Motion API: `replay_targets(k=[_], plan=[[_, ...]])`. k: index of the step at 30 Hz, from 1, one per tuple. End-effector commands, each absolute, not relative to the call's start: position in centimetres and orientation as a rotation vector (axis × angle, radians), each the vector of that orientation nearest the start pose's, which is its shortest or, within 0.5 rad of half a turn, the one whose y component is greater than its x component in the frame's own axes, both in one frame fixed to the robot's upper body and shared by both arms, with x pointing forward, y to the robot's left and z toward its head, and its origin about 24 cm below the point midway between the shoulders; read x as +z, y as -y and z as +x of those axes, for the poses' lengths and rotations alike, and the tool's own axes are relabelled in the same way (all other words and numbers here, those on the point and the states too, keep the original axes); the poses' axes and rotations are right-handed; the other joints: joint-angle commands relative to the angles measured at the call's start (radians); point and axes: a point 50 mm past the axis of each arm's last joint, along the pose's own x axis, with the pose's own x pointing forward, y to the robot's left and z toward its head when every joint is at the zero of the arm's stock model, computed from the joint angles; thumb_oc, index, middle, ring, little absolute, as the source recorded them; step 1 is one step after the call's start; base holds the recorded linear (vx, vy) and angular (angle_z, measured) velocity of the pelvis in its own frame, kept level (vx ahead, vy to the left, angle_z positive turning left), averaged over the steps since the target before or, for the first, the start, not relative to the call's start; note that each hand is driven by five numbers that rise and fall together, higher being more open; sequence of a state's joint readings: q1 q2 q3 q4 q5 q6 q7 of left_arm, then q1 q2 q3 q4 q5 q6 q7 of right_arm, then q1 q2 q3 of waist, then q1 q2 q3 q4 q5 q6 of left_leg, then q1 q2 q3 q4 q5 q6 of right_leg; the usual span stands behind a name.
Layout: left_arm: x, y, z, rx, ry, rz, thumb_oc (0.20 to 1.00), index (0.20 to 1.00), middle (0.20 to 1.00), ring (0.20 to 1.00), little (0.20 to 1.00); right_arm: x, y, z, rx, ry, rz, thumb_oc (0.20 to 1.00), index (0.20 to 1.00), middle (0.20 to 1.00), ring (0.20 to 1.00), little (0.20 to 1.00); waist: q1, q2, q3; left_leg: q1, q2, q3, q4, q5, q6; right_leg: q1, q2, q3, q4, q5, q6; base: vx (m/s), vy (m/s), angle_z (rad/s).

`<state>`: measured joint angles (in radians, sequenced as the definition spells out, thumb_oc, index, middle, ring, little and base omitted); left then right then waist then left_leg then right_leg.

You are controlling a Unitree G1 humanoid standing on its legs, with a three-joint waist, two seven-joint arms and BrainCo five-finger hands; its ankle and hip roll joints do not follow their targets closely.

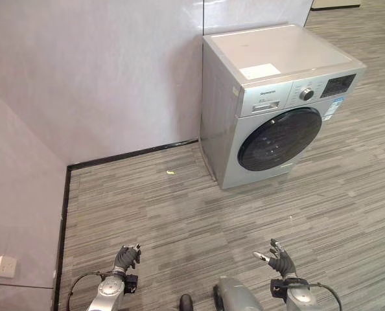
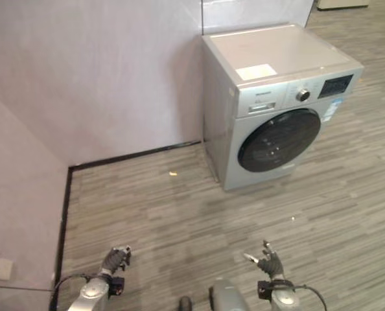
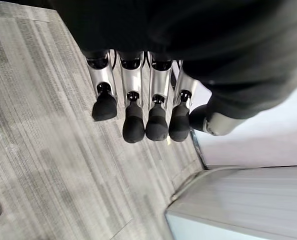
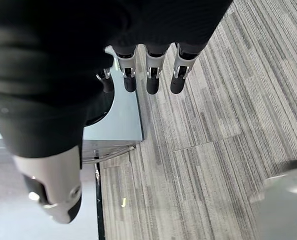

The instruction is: Put brush and paste in cup on sink, flatten towel.

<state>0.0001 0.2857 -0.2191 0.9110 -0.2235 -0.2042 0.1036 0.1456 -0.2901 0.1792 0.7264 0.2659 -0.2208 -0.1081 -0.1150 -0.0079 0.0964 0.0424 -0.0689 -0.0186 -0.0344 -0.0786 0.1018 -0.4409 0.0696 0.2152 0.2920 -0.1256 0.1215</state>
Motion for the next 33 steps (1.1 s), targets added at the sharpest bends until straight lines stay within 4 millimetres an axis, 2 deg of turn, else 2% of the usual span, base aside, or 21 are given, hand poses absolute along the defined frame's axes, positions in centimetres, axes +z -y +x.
replay_targets(k=[1, 3, 6, 7, 8, 10, 11, 12, 14, 16, 17, 18, 19, 22, 23, 24, 25, 27, 29, 32, 33], plan=[[-11.5, -21.6, 17.7, 0.078, -0.678, 0.219, 0.2, 0.2, 0.2, 0.2, 0.2, -9.6, 25.0, 15.1, -0.218, -0.586, -0.143, 1.0, 1.0, 1.0, 1.0, 1.0, -0.039, 0.021, -0.009, 0.064, -0.059, -0.092, -0.024, 0.017, -0.064, 0.044, 0.013, -0.07, -0.213, 0.227, 0.018, 0.39, -0.108, 0.59], [-11.4, -21.4, 17.9, 0.07, -0.673, 0.227, 0.2, 0.2, 0.2, 0.2, 0.2, -9.7, 25.1, 15.0, -0.219, -0.595, -0.152, 1.0, 1.0, 1.0, 1.0, 1.0, -0.046, 0.018, -0.009, 0.079, -0.06, -0.11, -0.005, -0.002, -0.067, 0.052, 0.002, -0.085, -0.216, 0.236, 0.02, 0.23, -0.099, 0.58], [-11.4, -20.2, 18.7, 0.054, -0.662, 0.205, 0.2, 0.2, 0.2, 0.2, 0.2, -10.4, 26.3, 14.2, -0.26, -0.652, -0.169, 1.0, 1.0, 1.0, 1.0, 1.0, -0.029, 0.01, -0.04, 0.083, -0.065, -0.157, 0.075, -0.038, -0.079, 0.115, -0.002, -0.055, -0.191, 0.258, -0.006, 0.3, -0.2, 0.85], [-11.6, -19.6, 18.8, 0.08, -0.675, 0.152, 0.2, 0.2, 0.2, 0.2, 0.2, -10.5, 27.1, 13.2, -0.282, -0.678, -0.168, 1.0, 1.0, 1.0, 1.0, 1.0, -0.024, 0.022, -0.054, 0.074, -0.048, -0.168, 0.201, -0.018, -0.107, 0.156, 0.01, -0.065, -0.178, 0.236, -0.026, 0.41, -0.256, 0.65], [-11.5, -19.4, 19.1, 0.083, -0.67, 0.141, 0.2, 0.2, 0.2, 0.2, 0.2, -10.4, 27.2, 13.0, -0.28, -0.679, -0.172, 1.0, 1.0, 1.0, 1.0, 1.0, -0.023, 0.019, -0.056, 0.052, -0.047, -0.158, 0.252, 0.011, -0.126, 0.181, 0.006, -0.076, -0.186, 0.228, -0.033, 0.4, -0.247, 0.79], [-11.2, -18.8, 19.9, 0.058, -0.647, 0.153, 0.2, 0.2, 0.2, 0.2, 0.2, -10.3, 27.7, 13.1, -0.291, -0.679, -0.201, 1.0, 1.0, 1.0, 1.0, 1.0, -0.024, 0.01, -0.05, -0.027, -0.03, -0.108, 0.427, 0.093, -0.168, 0.239, -0.013, -0.095, -0.214, 0.216, -0.051, 0.2, -0.129, 0.92], [-11.0, -18.9, 20.3, 0.056, -0.639, 0.164, 0.2, 0.2, 0.2, 0.2, 0.2, -10.1, 27.8, 13.3, -0.284, -0.673, -0.211, 1.0, 1.0, 1.0, 1.0, 1.0, -0.018, 0.006, -0.043, -0.063, -0.025, -0.089, 0.479, 0.099, -0.171, 0.263, -0.017, -0.098, -0.225, 0.207, -0.06, 0.26, -0.198, 0.66], [-10.7, -19.1, 20.7, 0.055, -0.625, 0.18, 0.2, 0.2, 0.2, 0.2, 0.2, -9.8, 28.1, 13.7, -0.271, -0.661, -0.24, 1.0, 1.0, 1.0, 1.0, 1.0, -0.014, -0.005, -0.04, -0.099, -0.001, -0.02, 0.552, 0.108, -0.168, 0.301, -0.025, -0.11, -0.232, 0.187, -0.075, 0.24, -0.173, 0.27], [-10.7, -19.2, 20.7, 0.055, -0.626, 0.185, 0.2, 0.2, 0.2, 0.2, 0.2, -9.7, 28.3, 13.5, -0.266, -0.667, -0.267, 1.0, 1.0, 1.0, 1.0, 1.0, -0.009, -0.008, -0.042, -0.139, 0.047, 0.072, 0.497, 0.083, -0.155, 0.337, -0.045, -0.131, -0.242, 0.161, -0.077, 0.22, -0.099, 0.24], [-10.9, -19.2, 20.3, 0.052, -0.639, 0.183, 0.2, 0.2, 0.2, 0.2, 0.2, -9.6, 28.7, 13.1, -0.275, -0.672, -0.278, 1.0, 1.0, 1.0, 1.0, 1.0, 0.004, -0.007, -0.047, -0.183, 0.06, 0.153, 0.336, 0.033, -0.128, 0.372, -0.066, -0.165, -0.265, 0.136, -0.068, 0.25, 0.022, 0.77], [-11.4, -19.2, 19.7, 0.051, -0.663, 0.195, 0.2, 0.2, 0.2, 0.2, 0.2, -9.7, 28.7, 12.8, -0.272, -0.679, -0.296, 1.0, 1.0, 1.0, 1.0, 1.0, 0.013, 0.005, -0.044, -0.196, 0.057, 0.171, 0.193, 0.068, -0.127, 0.394, -0.058, -0.172, -0.272, 0.12, -0.061, 0.41, 0.099, 1.28], [-11.7, -19.2, 19.2, 0.046, -0.684, 0.202, 0.2, 0.2, 0.2, 0.2, 0.2, -9.8, 28.5, 12.6, -0.255, -0.684, -0.315, 1.0, 1.0, 1.0, 1.0, 1.0, 0.023, 0.007, -0.033, -0.262, 0.118, 0.279, 0.091, 0.173, -0.154, 0.438, -0.065, -0.199, -0.287, 0.103, -0.06, 0.32, 0.081, 1.09], [-11.7, -19.2, 19.2, 0.046, -0.684, 0.203, 0.2, 0.2, 0.2, 0.2, 0.2, -9.8, 28.5, 12.6, -0.255, -0.684, -0.315, 1.0, 1.0, 1.0, 1.0, 1.0, 0.023, 0.006, -0.033, -0.26, 0.118, 0.28, 0.089, 0.174, -0.155, 0.439, -0.065, -0.199, -0.288, 0.103, -0.061, 0.25, 0.068, 0.46], [-11.9, -19.0, 18.9, 0.039, -0.693, 0.202, 0.2, 0.2, 0.2, 0.2, 0.2, -9.8, 28.3, 12.3, -0.239, -0.69, -0.32, 1.0, 1.0, 1.0, 1.0, 1.0, 0.025, 0.013, -0.033, -0.267, 0.163, 0.383, 0.047, 0.232, -0.171, 0.479, -0.084, -0.234, -0.301, 0.088, -0.054, 0.23, 0.125, 0.31], [-12.1, -19.1, 18.6, 0.048, -0.703, 0.195, 0.2, 0.2, 0.2, 0.2, 0.2, -9.9, 28.0, 12.5, -0.215, -0.692, -0.324, 1.0, 1.0, 1.0, 1.0, 1.0, 0.035, 0.026, -0.046, -0.228, 0.144, 0.351, 0.043, 0.221, -0.154, 0.501, -0.096, -0.227, -0.293, 0.064, -0.042, 0.26, 0.165, 0.26], [-12.1, -19.1, 18.6, 0.048, -0.703, 0.195, 0.2, 0.2, 0.2, 0.2, 0.2, -9.9, 28.0, 12.5, -0.215, -0.692, -0.324, 1.0, 1.0, 1.0, 1.0, 1.0, 0.036, 0.026, -0.047, -0.229, 0.144, 0.351, 0.043, 0.221, -0.154, 0.501, -0.096, -0.226, -0.293, 0.064, -0.042, 0.29, 0.199, 0.21], [-12.2, -19.2, 18.3, 0.056, -0.712, 0.189, 0.2, 0.2, 0.2, 0.2, 0.2, -10.2, 27.8, 12.5, -0.208, -0.706, -0.33, 1.0, 1.0, 1.0, 1.0, 1.0, 0.044, 0.028, -0.055, -0.225, 0.127, 0.319, 0.048, 0.208, -0.144, 0.509, -0.107, -0.218, -0.283, 0.05, -0.034, 0.29, 0.203, 0.01], [-12.3, -19.4, 17.9, 0.058, -0.718, 0.18, 0.2, 0.2, 0.2, 0.2, 0.2, -10.8, 26.8, 12.7, -0.195, -0.723, -0.286, 1.0, 1.0, 1.0, 1.0, 1.0, 0.05, 0.018, -0.085, -0.191, 0.091, 0.326, 0.062, 0.16, -0.11, 0.53, -0.158, -0.208, -0.238, 0.023, -0.012, 0.42, 0.302, -0.1], [-12.2, -19.5, 18.1, 0.054, -0.711, 0.183, 0.2, 0.2, 0.2, 0.2, 0.2, -11.0, 26.4, 12.8, -0.182, -0.727, -0.28, 1.0, 1.0, 1.0, 1.0, 1.0, 0.057, 0.017, -0.093, -0.186, 0.083, 0.327, 0.065, 0.145, -0.1, 0.519, -0.168, -0.21, -0.209, 0.023, -0.004, 0.2, 0.164, -0.24], [-11.5, -19.8, 18.9, 0.053, -0.673, 0.192, 0.2, 0.2, 0.2, 0.2, 0.2, -11.0, 24.9, 14.1, -0.126, -0.704, -0.277, 1.0, 1.0, 1.0, 1.0, 1.0, 0.075, 0.01, -0.087, -0.16, 0.06, 0.327, 0.072, 0.109, -0.07, 0.461, -0.197, -0.21, -0.045, 0.068, 0.021, 0.18, 0.19, -0.12], [-11.2, -19.9, 19.1, 0.057, -0.654, 0.186, 0.2, 0.2, 0.2, 0.2, 0.2, -11.0, 24.1, 14.6, -0.089, -0.694, -0.27, 1.0, 1.0, 1.0, 1.0, 1.0, 0.077, 0.006, -0.071, -0.13, 0.046, 0.299, 0.062, 0.101, -0.053, 0.41, -0.201, -0.21, 0.089, 0.125, 0.025, 0.17, 0.161, 0.19]])
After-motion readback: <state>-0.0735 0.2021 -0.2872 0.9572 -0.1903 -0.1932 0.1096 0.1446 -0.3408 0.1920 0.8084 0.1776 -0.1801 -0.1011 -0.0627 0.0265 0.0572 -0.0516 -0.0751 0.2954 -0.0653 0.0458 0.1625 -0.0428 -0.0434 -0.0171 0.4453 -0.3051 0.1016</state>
